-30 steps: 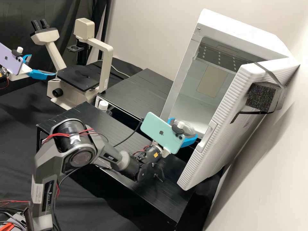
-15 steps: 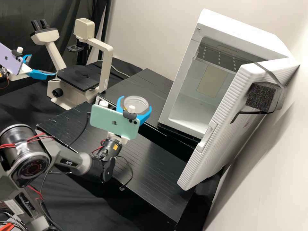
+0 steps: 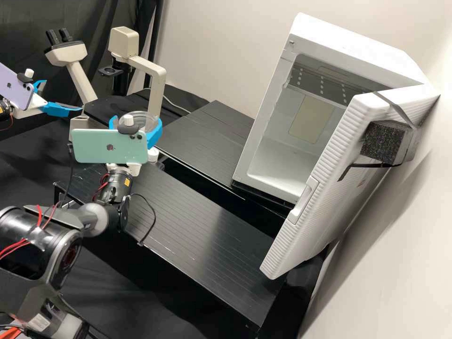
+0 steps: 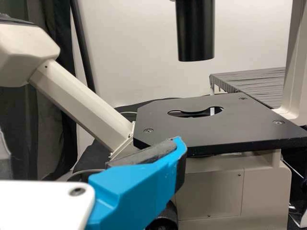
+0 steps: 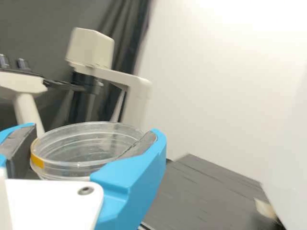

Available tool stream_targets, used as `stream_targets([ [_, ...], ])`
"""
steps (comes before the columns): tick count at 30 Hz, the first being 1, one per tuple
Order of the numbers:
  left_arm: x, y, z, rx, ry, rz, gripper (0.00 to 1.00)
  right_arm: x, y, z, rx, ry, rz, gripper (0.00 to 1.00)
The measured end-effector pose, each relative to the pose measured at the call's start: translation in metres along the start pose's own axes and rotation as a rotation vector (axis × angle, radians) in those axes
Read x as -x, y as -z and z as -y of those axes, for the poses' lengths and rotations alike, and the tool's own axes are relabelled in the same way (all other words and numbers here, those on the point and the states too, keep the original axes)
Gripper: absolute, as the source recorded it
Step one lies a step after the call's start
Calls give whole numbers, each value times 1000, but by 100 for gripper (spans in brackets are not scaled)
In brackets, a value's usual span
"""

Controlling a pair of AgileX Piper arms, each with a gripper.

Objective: Take out the petri dish and place it under the microscope.

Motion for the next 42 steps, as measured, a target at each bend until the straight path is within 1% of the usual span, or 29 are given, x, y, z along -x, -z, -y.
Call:
stream_targets([
  [3, 0, 0, 0, 0, 0, 0, 100, -18, 8, 7, -11, 13, 0, 0],
  [7, 0, 0, 0, 0, 0, 0, 100, -40, 16, 17, -40, 37, 0, 0],
  [10, 0, 0, 0, 0, 0, 0, 100, -57, 22, 28, -60, 79, -6, 0],
  [12, 0, 0, 0, 0, 0, 0, 100, -68, 26, 33, -63, 99, -11, 0],
  [14, 0, 0, 0, 0, 0, 0, 100, -78, 28, 39, -67, 123, -11, 0],
  [20, 0, 0, 0, 0, 0, 0, 100, -110, 31, 54, -100, 157, 12, 0],
  [28, 0, 0, 0, 0, 0, 0, 100, -150, 24, 68, -101, 201, 50, 0],
  [32, 0, 0, 0, 0, 0, 0, 100, -169, 29, 81, -123, 223, 56, 0],
  [33, 0, 0, 0, 0, 0, 0, 100, -171, 31, 83, -124, 231, 54, 0],
  [36, 0, 0, 0, 0, 0, 0, 100, -182, 35, 95, -104, 259, 51, 0],
  [38, 0, 0, 0, 0, 0, 0, 100, -189, 35, 102, -85, 274, 49, 0],
  [39, 0, 0, 0, 0, 0, 0, 100, -192, 33, 106, -81, 284, 55, 0],
  [42, 0, 0, 0, 0, 0, 0, 100, -202, 31, 112, -90, 289, 77, 0],
])
